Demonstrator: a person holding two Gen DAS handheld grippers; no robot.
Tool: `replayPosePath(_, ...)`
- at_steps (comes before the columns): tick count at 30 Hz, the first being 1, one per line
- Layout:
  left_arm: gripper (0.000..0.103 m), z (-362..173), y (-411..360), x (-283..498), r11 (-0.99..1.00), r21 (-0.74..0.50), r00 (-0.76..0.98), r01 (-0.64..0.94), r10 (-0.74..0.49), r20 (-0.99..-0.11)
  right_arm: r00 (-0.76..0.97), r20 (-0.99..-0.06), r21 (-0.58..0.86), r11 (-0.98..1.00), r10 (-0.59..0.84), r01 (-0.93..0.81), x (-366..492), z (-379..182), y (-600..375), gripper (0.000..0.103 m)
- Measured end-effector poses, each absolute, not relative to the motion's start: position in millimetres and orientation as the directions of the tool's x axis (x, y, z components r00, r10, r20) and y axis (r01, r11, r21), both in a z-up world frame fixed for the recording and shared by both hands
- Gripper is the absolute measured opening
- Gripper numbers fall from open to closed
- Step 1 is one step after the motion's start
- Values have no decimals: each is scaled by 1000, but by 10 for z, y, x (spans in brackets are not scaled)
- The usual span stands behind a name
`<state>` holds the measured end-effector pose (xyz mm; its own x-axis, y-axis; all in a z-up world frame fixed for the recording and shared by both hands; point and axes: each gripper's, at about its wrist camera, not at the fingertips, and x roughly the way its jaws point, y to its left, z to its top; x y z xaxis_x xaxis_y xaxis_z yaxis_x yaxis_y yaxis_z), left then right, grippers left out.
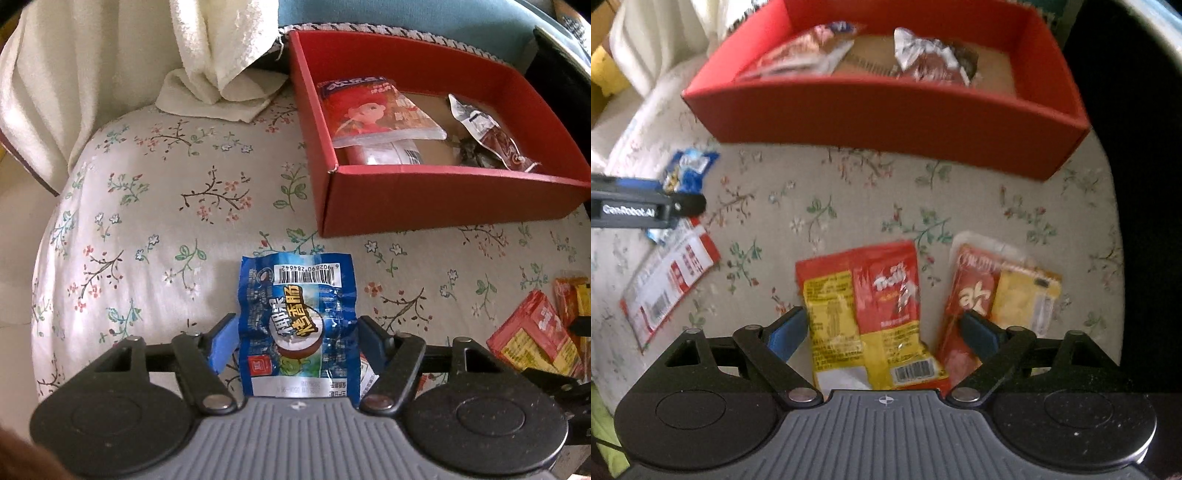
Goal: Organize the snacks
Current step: 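Grasp the blue sausage pack with the left tool while the right tool grasps the red-yellow Trolli bag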
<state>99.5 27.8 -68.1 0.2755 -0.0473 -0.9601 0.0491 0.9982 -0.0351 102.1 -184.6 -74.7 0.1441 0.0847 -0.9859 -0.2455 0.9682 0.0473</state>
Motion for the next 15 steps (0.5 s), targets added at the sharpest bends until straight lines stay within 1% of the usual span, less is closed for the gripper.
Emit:
replayPosePath(2,62,-684,275,999,998,-35,274,48,-47,-961,146,-985,50,966,90,-255,1034,-761,-1811,101)
replayPosePath(4,63,-686,273,1002,998,-34,273,50,-46,-961,144,-985,56,966,95,-254,1059,-782,-1780,103)
replayPosePath(9,71,-712,322,1014,999,-32,271,38,-41,-962,157,-986,7,959,53,-284,1069,-829,-1690,103)
replayPosePath(12,75,-706,370,1029,998,-52,273,22,-56,-960,159,-984,32,965,76,-260,1137,-778,-1765,103)
replayPosePath(14,82,-724,354,1034,999,-46,274,22,-50,-960,149,-985,46,970,83,-240,1168,-791,-1833,103)
replayPosePath(15,82,-734,326,1033,999,-34,275,27,-41,-961,149,-985,44,970,82,-240,1175,-805,-1852,103)
